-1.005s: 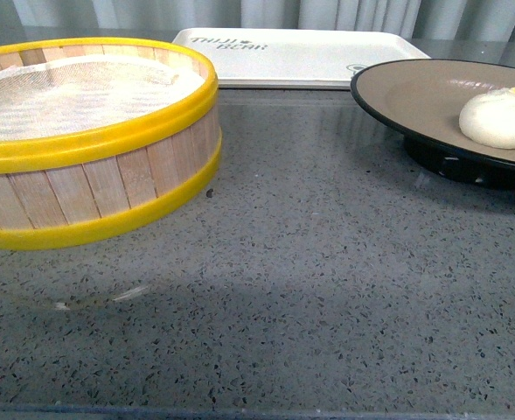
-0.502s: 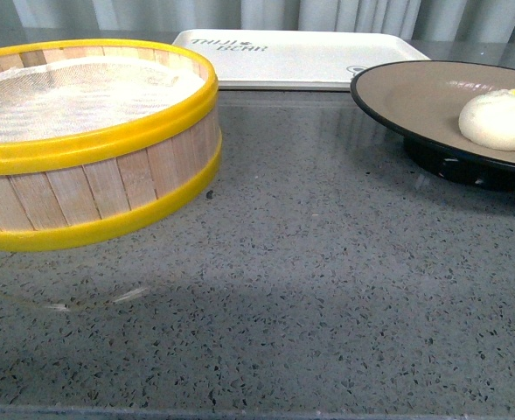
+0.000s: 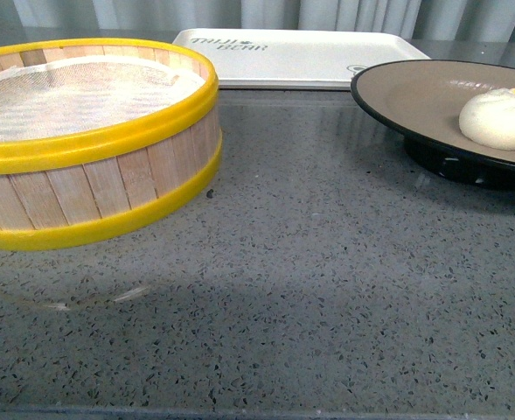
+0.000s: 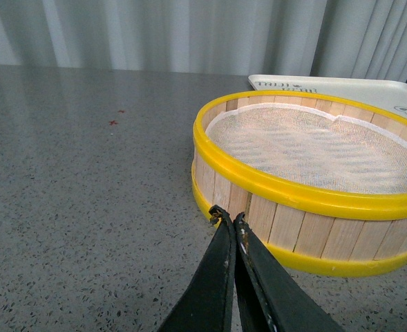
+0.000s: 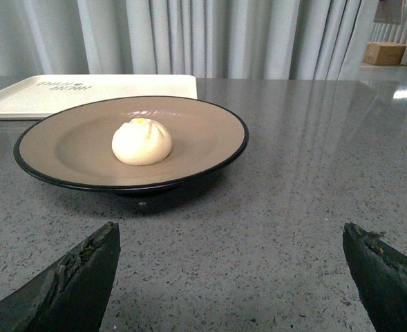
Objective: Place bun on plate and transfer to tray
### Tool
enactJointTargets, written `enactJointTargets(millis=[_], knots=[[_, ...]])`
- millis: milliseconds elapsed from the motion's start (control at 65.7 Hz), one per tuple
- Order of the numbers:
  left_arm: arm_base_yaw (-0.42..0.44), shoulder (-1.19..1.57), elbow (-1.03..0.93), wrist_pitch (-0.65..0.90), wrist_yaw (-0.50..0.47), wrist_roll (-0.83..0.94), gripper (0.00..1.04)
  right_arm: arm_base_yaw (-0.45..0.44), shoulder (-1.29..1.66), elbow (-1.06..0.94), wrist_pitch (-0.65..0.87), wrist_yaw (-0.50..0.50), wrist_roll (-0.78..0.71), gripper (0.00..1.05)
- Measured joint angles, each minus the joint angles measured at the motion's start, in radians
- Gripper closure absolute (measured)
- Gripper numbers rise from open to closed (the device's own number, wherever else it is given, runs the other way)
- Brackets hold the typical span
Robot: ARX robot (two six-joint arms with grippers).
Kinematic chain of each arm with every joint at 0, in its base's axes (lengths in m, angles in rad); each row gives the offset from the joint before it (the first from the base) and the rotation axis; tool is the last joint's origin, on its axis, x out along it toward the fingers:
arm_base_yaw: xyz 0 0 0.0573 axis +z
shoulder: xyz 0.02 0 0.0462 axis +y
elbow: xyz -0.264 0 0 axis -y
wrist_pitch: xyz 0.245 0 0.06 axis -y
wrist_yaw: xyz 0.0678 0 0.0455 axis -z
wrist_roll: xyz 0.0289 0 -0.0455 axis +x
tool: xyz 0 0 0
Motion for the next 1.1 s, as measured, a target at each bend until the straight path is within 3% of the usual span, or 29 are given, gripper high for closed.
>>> enactJointTargets(millis=[167,274,533,807,944,1050,1096], knots=[[0.000,-0.039,0.000,-0.039,0.000,0.000,1.01,0.000,0.000,0.000,0.000,0.000,0.000,0.09],[0.000,-0.167,0.000,-0.201,0.000,0.000,1.01,0.000,0.000,0.000,0.000,0.000,0.000,0.09],[0.000,-0.211,0.000,-0.218,0.000,-0.001,0.99,0.000,0.000,0.000,0.000,0.000,0.000,0.09],[0.000,-0.212,0.000,-0.218,0.000,0.000,0.55,0.000,0.000,0.000,0.000,0.000,0.000,0.09],[0.000,-0.212,0.000,-0.218,0.000,0.000,0.25,0.000,0.000,0.000,0.000,0.000,0.000,0.09],[0.000,-0.211,0.000,-0.218,0.000,0.000,0.07,0.000,0.000,0.000,0.000,0.000,0.000,0.09],[0.000,-0.212,0.000,-0.218,0.000,0.000,0.05,0.007,0.003,0.000,-0.002,0.023,-0.014,0.09]])
